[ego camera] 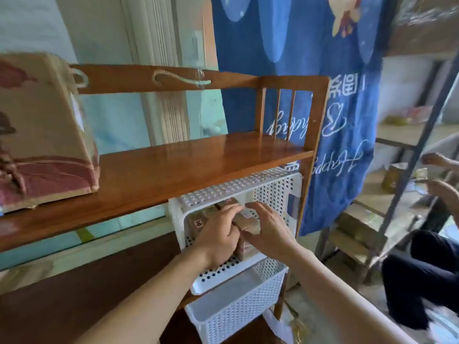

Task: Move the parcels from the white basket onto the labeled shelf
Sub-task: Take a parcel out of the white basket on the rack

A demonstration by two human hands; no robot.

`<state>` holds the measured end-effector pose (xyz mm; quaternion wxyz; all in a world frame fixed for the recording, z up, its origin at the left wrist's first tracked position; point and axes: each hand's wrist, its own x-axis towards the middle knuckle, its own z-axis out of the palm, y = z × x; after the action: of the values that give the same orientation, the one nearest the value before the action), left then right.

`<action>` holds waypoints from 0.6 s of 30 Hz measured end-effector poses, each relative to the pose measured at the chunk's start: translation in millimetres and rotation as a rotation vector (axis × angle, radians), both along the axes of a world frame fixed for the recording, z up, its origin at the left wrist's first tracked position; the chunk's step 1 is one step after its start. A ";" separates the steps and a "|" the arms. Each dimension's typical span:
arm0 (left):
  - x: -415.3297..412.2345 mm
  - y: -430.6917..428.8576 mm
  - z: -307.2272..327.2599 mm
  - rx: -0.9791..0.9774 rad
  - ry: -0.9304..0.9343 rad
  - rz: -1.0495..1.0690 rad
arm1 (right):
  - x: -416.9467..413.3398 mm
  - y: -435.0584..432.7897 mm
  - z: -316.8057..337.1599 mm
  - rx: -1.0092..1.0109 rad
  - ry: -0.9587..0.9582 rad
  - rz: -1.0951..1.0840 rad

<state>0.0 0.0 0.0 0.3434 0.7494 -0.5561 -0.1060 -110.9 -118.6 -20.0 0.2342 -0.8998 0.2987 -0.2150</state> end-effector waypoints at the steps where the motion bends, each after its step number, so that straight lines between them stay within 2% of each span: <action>1: 3.3 -7.3 -3.1 0.024 -0.006 0.015 | 7.7 -8.0 -6.7 0.016 0.024 -0.022; 4: 12.4 -18.2 -15.3 0.177 -0.026 0.045 | 23.9 -17.0 -20.5 0.102 0.148 -0.066; 6: 14.9 -18.5 -22.8 0.243 -0.054 0.034 | 32.8 -22.8 -32.4 0.132 0.153 -0.072; 13: 19.9 -10.5 -16.5 0.199 0.037 0.057 | -11.8 -21.9 -22.4 0.092 -0.097 -0.232; 18: -3.1 11.1 2.4 0.020 0.104 0.040 | -88.5 12.9 16.2 0.127 -0.328 -0.297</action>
<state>-3.1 11.1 2.4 0.3665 0.7571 -0.5214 -0.1437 -199.4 -105.8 -3.8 0.3016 -0.7825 0.3987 -0.3713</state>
